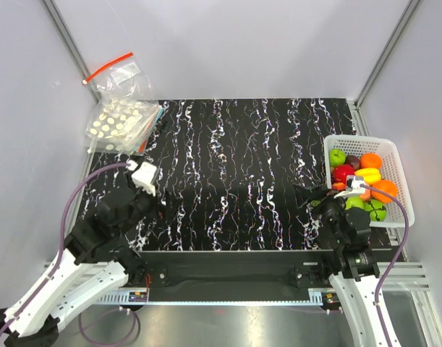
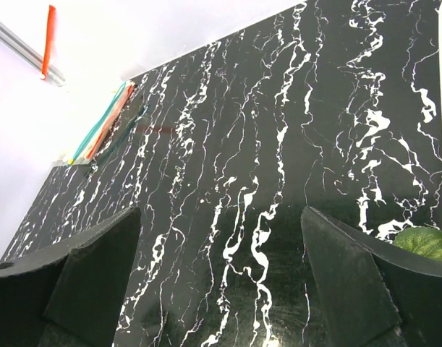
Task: Place the food in the zip-top bag and seal the zipper
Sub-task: Pick up the zipper food storage bag at the corner of the board.
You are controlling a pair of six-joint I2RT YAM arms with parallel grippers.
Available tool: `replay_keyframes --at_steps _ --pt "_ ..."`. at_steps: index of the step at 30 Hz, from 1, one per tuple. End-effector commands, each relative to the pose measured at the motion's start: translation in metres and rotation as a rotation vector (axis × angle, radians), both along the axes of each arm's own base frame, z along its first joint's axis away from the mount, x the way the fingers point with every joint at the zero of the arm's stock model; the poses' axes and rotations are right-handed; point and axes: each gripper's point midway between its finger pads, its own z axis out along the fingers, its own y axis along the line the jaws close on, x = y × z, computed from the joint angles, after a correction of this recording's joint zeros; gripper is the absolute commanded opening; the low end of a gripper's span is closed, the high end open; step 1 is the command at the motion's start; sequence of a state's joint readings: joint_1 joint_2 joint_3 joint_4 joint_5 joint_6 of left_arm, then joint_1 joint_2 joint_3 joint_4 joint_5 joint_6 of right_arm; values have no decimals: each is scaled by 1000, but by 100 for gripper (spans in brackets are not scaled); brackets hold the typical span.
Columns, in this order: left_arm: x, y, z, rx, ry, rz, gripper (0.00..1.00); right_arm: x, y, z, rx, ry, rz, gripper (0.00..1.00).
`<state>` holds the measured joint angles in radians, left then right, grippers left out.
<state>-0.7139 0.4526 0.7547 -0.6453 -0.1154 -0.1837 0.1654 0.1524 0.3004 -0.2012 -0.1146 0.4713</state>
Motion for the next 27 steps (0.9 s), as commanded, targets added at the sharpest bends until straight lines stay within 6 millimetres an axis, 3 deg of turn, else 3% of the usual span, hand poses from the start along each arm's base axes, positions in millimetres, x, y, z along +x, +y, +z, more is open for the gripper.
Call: replay_keyframes --at_steps 1,4,8,9,10,11,12,13,14,15,16,17,18,19,20,21,22,24,25,26,27 --pt "25 11 20 60 -13 125 99 -1 0 16 5 -53 1 100" --pt "50 5 17 178 34 164 99 -1 -2 15 2 -50 -7 100" --pt "94 16 11 322 100 320 95 1 -4 11 4 -38 -24 100" --pt "106 16 22 331 100 344 94 1 -5 10 3 -35 -27 100" --pt "121 16 3 407 168 368 91 0 -5 11 4 -35 -28 100" --pt "136 27 1 434 185 433 90 0 -5 10 4 -35 -28 100" --pt "151 28 13 421 174 467 90 0 -4 11 7 -40 -25 99" --pt "168 26 -4 454 223 479 86 0 -5 10 7 -39 -28 100" --pt "182 34 -5 449 243 514 85 0 -5 10 7 -39 -30 100" --pt "199 31 9 414 224 528 83 -1 -5 10 7 -40 -28 100" --pt "215 30 -6 440 262 541 79 -1 -6 9 8 -38 -32 100" --pt "228 36 -5 438 268 573 78 -1 -6 10 9 -38 -33 100" --pt "245 34 14 411 232 594 77 -2 -6 11 10 -42 -33 100" --pt "262 36 1 440 254 610 75 -2 -7 10 11 -41 -38 100" --pt "274 47 2 448 247 661 70 -2 -7 10 13 -42 -39 99" --pt "291 48 17 409 213 689 69 -2 -6 11 15 -44 -36 100" --pt "305 51 -2 424 245 706 68 -2 -6 10 16 -42 -36 100" --pt "326 69 -1 408 237 776 64 -2 -5 9 16 -38 -32 100" --pt "336 85 -11 448 229 843 50 -1 -5 9 17 -37 -30 99" --pt "340 92 -10 465 203 882 45 -1 -5 8 18 -33 -30 100" --pt "339 99 -27 563 200 847 50 0 -5 7 19 -31 -30 100"
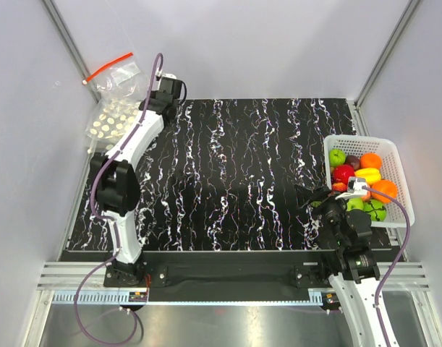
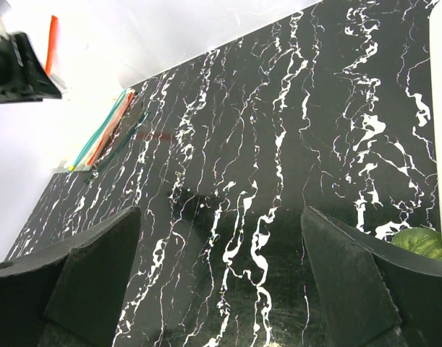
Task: Place the food in the zip-top bag and seal the zipper
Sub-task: Pick up the zipper food storage bag at the corner of the board.
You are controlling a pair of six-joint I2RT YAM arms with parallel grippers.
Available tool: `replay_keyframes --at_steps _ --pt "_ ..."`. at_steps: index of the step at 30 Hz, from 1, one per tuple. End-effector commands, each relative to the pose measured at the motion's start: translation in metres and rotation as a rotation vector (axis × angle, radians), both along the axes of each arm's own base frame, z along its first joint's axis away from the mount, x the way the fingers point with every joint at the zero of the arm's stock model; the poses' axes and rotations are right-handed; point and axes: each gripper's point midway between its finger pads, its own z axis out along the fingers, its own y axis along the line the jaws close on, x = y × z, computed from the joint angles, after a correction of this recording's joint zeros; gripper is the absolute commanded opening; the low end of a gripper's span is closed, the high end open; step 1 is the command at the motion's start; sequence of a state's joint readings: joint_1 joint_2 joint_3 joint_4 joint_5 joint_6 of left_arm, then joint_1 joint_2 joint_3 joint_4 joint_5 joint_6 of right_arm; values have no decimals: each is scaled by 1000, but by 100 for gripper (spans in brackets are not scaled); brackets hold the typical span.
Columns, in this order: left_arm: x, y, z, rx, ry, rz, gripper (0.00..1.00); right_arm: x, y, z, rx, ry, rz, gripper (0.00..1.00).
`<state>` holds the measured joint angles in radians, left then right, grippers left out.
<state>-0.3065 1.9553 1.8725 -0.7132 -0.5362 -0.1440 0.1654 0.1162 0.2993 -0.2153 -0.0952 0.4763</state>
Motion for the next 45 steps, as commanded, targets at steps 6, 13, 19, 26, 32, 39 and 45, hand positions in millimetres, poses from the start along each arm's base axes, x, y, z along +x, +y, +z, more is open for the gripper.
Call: replay_keyframes --at_steps 6,13,19,26,32,39,45 --pt "44 64 -22 338 -28 96 67 4 0 1 14 1 -9 100" --pt "55 108 -73 386 72 136 64 5 -1 -1 12 6 -16 100" --pt "68 128 -83 380 62 167 63 4 -1 1 16 -1 -13 100" --pt "85 135 -89 362 39 129 55 4 -2 0 17 4 -17 100" --pt "87 129 -106 347 41 102 55 5 -2 1 17 1 -22 100" --pt "88 129 -116 366 90 64 64 5 -3 0 16 6 -25 100" --pt "83 131 -123 404 133 49 65 4 -2 0 18 6 -22 100"
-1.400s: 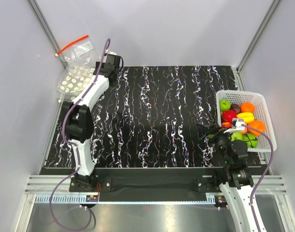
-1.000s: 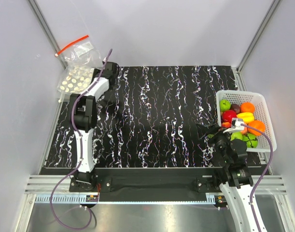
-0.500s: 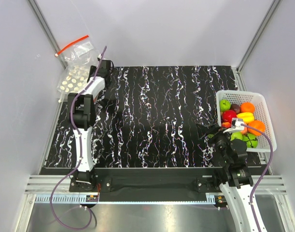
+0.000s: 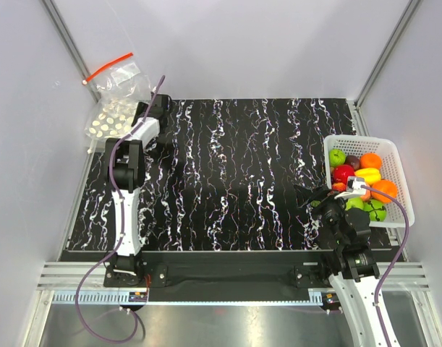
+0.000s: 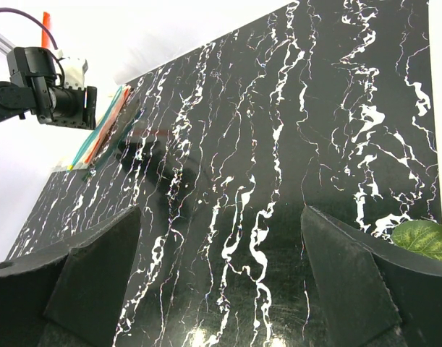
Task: Place the food in the zip-top bag and seal the zipper
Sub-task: Pick up the zipper food storage bag at the corner of the board.
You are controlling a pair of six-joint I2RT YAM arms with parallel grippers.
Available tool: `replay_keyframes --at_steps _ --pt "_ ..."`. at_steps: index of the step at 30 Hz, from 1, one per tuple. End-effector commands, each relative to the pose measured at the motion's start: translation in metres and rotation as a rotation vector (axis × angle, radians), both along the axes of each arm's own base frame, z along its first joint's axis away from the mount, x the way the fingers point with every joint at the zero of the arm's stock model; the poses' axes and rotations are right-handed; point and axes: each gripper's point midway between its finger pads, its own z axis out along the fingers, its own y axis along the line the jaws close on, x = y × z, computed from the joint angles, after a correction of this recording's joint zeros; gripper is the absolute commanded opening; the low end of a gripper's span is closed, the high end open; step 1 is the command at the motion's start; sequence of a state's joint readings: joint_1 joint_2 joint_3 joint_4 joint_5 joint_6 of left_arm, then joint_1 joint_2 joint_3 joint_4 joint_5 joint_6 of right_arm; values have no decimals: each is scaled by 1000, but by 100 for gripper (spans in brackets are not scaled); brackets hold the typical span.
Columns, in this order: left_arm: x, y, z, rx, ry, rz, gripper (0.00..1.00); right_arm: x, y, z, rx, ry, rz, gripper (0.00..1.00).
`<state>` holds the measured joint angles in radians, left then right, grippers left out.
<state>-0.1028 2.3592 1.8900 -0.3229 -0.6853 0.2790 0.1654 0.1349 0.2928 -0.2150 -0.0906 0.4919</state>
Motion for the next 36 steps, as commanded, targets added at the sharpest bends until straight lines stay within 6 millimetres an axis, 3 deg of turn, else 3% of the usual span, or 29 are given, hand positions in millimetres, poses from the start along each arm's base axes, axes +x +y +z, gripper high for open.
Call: replay_keyframes --at_steps 1,14,20,25,29,34,36 --pt "2 -2 7 20 -9 -20 65 3 -3 7 8 -22 -18 100" --pt "4 -20 18 109 -31 -53 67 3 -2 6 9 -12 -17 100" --pt "7 1 20 87 -42 -7 64 3 -2 6 11 -12 -14 100" --pt "9 4 32 66 -76 2 63 4 -2 6 11 -10 -14 100" --pt "12 13 34 33 -85 14 50 4 -2 5 9 -9 -16 100" --pt "11 21 12 44 -36 32 43 4 -1 5 11 -10 -14 100" --pt "14 21 14 48 -35 35 30 4 -1 5 12 -10 -11 100"
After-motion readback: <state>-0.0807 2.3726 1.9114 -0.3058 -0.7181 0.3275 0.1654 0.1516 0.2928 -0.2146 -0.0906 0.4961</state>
